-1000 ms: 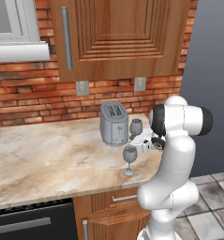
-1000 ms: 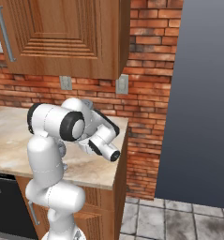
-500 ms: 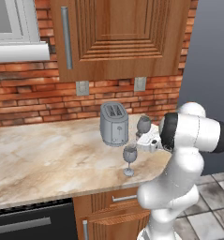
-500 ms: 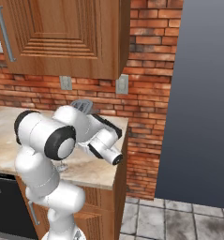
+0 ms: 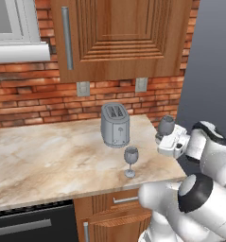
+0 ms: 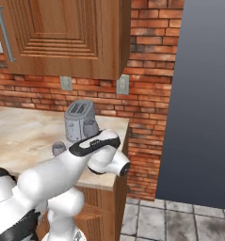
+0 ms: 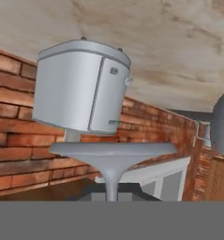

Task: Retrieve the wine glasses from the counter and place one next to each plate.

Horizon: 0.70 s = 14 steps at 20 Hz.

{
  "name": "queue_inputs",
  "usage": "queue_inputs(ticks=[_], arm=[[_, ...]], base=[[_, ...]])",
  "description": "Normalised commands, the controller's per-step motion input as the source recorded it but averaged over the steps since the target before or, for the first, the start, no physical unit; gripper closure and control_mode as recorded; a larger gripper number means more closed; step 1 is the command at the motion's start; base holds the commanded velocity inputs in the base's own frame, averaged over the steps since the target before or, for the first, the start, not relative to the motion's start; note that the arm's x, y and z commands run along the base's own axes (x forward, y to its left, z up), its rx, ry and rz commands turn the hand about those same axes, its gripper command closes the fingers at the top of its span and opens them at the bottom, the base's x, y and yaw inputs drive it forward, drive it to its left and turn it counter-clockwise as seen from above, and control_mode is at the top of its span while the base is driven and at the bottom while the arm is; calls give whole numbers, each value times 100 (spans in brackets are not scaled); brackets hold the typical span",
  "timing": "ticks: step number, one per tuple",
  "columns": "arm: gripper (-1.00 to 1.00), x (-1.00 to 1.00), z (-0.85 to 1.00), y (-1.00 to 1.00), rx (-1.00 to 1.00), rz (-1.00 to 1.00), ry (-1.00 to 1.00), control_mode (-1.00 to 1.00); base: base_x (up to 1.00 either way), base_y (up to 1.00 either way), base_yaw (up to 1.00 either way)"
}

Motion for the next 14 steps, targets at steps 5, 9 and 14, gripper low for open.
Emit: queue_inputs(ticks=[5, 9, 14], arm=[[100, -100, 82, -12, -3, 1, 9, -100], [100, -97, 85, 0, -10, 4, 3, -100], [100, -79, 72, 1, -10, 2, 1, -100]], base=[[0, 0, 0], [0, 0, 0], [0, 0, 0]])
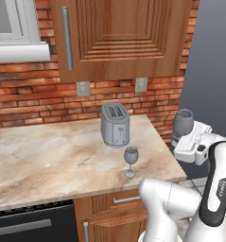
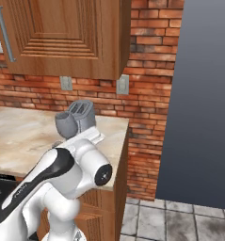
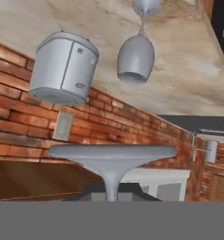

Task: Retrieve the wine glasses from the counter and place one next to each plate.

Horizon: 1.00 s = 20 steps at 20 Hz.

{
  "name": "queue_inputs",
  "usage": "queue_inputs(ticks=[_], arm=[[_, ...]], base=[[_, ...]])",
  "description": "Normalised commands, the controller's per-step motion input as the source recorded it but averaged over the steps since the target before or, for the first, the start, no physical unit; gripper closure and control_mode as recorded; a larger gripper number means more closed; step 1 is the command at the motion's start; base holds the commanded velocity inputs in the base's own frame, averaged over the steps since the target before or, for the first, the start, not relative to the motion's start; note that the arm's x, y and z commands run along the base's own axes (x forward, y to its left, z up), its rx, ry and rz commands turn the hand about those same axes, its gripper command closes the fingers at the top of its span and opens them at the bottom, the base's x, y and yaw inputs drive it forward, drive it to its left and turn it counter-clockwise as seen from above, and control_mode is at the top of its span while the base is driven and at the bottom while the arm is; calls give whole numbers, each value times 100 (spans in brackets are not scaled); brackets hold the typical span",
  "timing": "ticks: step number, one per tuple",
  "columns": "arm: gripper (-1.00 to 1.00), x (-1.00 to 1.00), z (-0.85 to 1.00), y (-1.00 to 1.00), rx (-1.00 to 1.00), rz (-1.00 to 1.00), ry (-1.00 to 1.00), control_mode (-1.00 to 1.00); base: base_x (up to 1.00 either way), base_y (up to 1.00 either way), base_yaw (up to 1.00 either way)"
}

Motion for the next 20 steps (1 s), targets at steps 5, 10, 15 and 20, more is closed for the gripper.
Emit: queue_inputs(ticks=[5, 10, 15, 20], arm=[[100, -51, 64, 0, 0, 8, 0, -100], [100, -34, 57, 15, 0, 18, -1, -100], [100, -33, 35, 23, 0, 20, -2, -100], [100, -13, 0, 12, 0, 3, 0, 100]], base=[[0, 0, 0], [0, 0, 0], [0, 0, 0], [-63, 47, 2]])
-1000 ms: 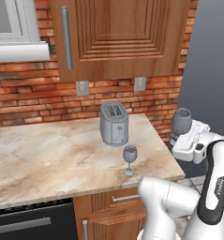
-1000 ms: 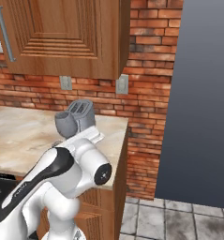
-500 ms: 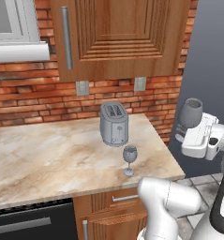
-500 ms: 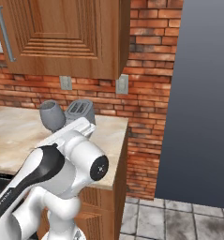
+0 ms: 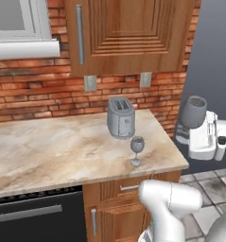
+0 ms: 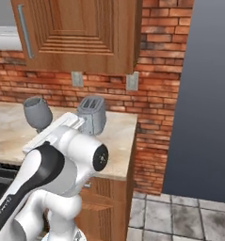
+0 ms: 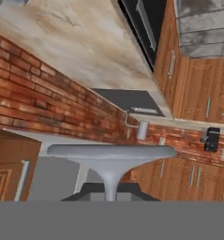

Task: Retrieve the wine glasses from the counter and place one next to each plate.

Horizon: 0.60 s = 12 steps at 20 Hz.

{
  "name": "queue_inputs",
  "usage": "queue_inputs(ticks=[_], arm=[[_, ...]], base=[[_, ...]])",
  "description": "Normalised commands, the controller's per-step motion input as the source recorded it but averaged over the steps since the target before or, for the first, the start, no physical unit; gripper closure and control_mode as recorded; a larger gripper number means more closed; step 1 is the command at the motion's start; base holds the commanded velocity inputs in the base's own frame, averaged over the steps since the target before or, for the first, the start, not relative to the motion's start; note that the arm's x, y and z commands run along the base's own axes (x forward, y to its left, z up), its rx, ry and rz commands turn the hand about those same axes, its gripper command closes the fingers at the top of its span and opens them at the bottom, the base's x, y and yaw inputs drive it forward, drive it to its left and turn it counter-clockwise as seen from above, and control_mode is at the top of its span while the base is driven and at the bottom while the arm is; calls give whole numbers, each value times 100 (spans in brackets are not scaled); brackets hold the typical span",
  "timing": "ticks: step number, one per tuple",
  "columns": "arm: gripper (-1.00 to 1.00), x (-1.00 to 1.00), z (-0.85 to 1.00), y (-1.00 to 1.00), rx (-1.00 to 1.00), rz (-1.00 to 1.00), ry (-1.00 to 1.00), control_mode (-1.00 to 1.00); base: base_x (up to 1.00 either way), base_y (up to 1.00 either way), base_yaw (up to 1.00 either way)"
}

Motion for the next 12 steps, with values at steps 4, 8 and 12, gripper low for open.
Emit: queue_inputs(ticks=[4, 8, 12], arm=[[100, 0, 0, 0, 0, 0, 0, 100], [100, 0, 0, 0, 0, 0, 0, 100], [100, 0, 0, 0, 0, 0, 0, 100]], base=[[-58, 97, 26], [-4, 91, 68], [0, 43, 86]])
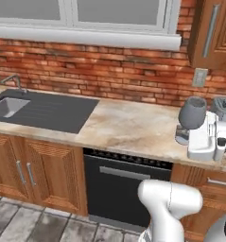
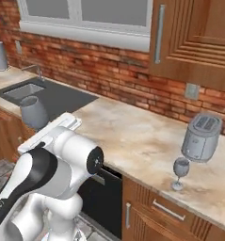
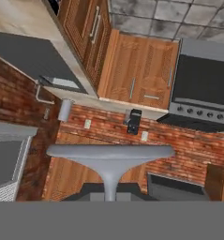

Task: Retrieve the wine glasses from the counter and place one next to each plate.

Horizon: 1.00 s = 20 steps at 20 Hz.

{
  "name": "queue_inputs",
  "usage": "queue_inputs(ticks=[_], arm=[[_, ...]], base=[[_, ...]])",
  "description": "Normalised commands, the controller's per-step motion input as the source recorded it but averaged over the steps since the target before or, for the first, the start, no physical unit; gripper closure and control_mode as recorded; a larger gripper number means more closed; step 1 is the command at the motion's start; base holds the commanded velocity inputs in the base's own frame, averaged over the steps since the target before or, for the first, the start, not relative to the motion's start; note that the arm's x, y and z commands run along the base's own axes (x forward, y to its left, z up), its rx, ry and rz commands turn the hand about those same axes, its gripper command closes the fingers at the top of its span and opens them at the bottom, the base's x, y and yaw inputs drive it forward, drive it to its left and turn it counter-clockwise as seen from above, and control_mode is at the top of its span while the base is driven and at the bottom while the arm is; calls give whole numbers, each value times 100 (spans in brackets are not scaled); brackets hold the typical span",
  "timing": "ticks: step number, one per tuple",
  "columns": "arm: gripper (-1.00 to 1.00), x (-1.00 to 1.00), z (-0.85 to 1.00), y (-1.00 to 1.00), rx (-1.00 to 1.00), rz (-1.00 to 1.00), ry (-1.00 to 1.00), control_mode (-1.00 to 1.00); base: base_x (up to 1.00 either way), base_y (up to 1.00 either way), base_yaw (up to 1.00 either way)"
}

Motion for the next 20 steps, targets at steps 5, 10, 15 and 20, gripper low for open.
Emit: queue_inputs(ticks=[5, 10, 15, 20], arm=[[100, 0, 0, 0, 0, 0, 0, 100], [100, 0, 0, 0, 0, 0, 0, 100], [100, 0, 0, 0, 0, 0, 0, 100], [100, 0, 0, 0, 0, 0, 0, 100]], base=[[0, 40, 85], [0, 68, 79], [0, 100, 70], [0, 100, 71]])
